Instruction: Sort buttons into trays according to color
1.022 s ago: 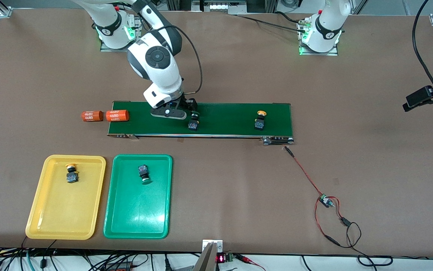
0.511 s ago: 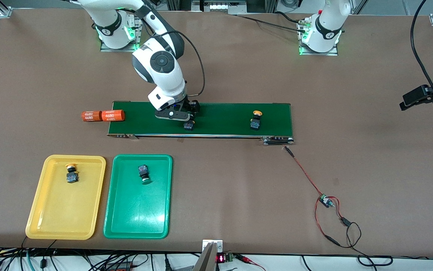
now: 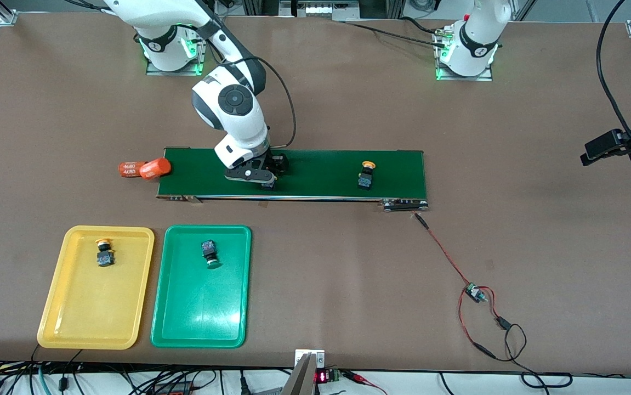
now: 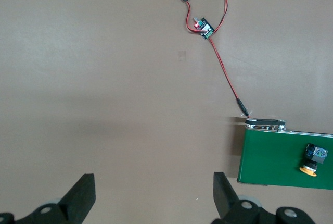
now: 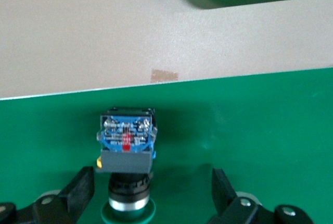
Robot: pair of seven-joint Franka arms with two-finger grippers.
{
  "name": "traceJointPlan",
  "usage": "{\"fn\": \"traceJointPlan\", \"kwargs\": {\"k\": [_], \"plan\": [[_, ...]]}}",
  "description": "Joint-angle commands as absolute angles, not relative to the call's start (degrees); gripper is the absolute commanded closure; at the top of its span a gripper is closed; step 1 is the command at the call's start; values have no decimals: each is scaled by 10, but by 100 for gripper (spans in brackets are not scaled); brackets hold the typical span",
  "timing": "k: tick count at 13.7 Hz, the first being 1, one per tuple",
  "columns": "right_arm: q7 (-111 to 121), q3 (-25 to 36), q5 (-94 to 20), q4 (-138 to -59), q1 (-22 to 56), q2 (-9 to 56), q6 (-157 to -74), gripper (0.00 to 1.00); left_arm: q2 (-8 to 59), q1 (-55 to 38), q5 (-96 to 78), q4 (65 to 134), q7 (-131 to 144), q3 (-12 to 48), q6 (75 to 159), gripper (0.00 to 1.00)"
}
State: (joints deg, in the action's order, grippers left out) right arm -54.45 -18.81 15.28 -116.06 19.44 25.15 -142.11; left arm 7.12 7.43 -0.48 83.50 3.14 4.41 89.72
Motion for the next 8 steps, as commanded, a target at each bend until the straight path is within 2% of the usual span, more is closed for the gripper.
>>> {"fn": "traceJointPlan", "kwargs": {"k": [1,2,5,6,8], "plan": [[-556,-178,169,-1151,200,264,-1435,9,76,76,-11,817,25,47,890,0],[-555,-176,169,-1151,200,264,-1436,19,77,78,-16,817,26,46,891,0],[-554,-174,169,-1151,199,264,-1436,68,76,76,-16,817,26,47,899,0],[-555,-173,168,-1150,198,264,-1435,80,70,69,-16,823,26,46,905,0],[-549,-167,164,-1144,197,259,-1434,83,66,46,-16,825,27,33,906,0]]}}
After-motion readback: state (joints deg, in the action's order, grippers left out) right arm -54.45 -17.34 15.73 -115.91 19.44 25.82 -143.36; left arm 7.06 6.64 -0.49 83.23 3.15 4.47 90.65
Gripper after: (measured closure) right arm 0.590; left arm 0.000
